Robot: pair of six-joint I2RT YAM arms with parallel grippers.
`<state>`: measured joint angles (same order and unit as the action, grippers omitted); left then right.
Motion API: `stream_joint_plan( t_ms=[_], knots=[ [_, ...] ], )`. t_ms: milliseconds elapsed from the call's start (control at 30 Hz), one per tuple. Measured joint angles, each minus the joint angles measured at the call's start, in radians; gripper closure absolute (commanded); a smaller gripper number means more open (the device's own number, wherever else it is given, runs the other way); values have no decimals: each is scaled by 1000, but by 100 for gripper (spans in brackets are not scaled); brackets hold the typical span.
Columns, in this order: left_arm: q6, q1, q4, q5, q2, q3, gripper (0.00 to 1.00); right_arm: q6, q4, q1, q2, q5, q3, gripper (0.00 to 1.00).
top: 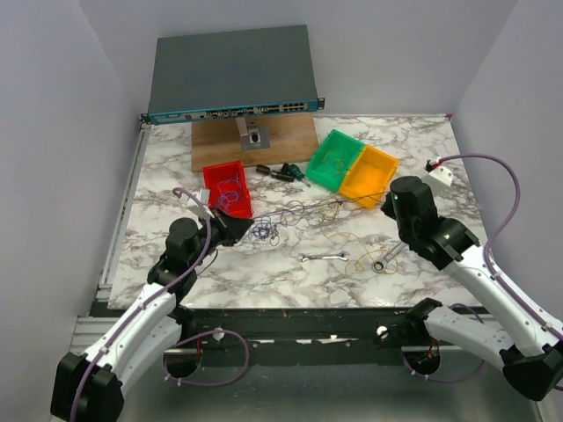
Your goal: Untangle the cables
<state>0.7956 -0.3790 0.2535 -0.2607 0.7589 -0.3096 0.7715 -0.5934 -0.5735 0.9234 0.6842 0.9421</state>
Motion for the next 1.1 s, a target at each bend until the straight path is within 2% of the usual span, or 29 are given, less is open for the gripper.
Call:
stream_joint_plan(
  t_ms=[200, 233, 267, 300, 333, 367, 400, 433, 533, 700, 833, 900, 1100],
  knots=[
    [49, 10, -187, 170, -163, -3, 100, 72, -47, 2, -49, 121, 3, 99],
    [55, 11, -215, 191, -187, -2, 100, 58, -35, 3, -70, 123, 1, 96],
    [51, 13, -226, 200, -202, -2, 100, 26, 3, 4, -99, 115, -10, 91],
    [42, 13, -224, 200, -212, 0, 100, -3, 28, 6, -117, 103, -19, 81],
    [24, 16, -211, 193, -221, 3, 100, -41, 66, 11, -137, 76, -34, 68],
    [2, 20, -194, 182, -221, 6, 100, -78, 99, 19, -148, 37, -50, 50],
    [-25, 26, -181, 163, -212, 7, 100, -116, 132, 28, -154, -10, -66, 39],
    [-55, 30, -162, 130, -187, 6, 100, -150, 163, 36, -154, -66, -80, 33],
    [-116, 13, -157, 68, -107, -21, 100, -227, 243, 48, -110, -262, -123, 28],
    [-179, -90, -174, 22, -37, -100, 100, -294, 358, 47, -14, -605, -222, 23],
    [-223, -183, -201, 17, -17, -195, 100, -303, 456, 42, 39, -825, -270, 9],
    [-252, -228, -240, 18, 6, -266, 100, -304, 514, 24, 71, -889, -271, 3],
    [-292, -265, -340, 18, 42, -438, 100, -355, 692, -135, 130, -974, -294, 4]
  ],
)
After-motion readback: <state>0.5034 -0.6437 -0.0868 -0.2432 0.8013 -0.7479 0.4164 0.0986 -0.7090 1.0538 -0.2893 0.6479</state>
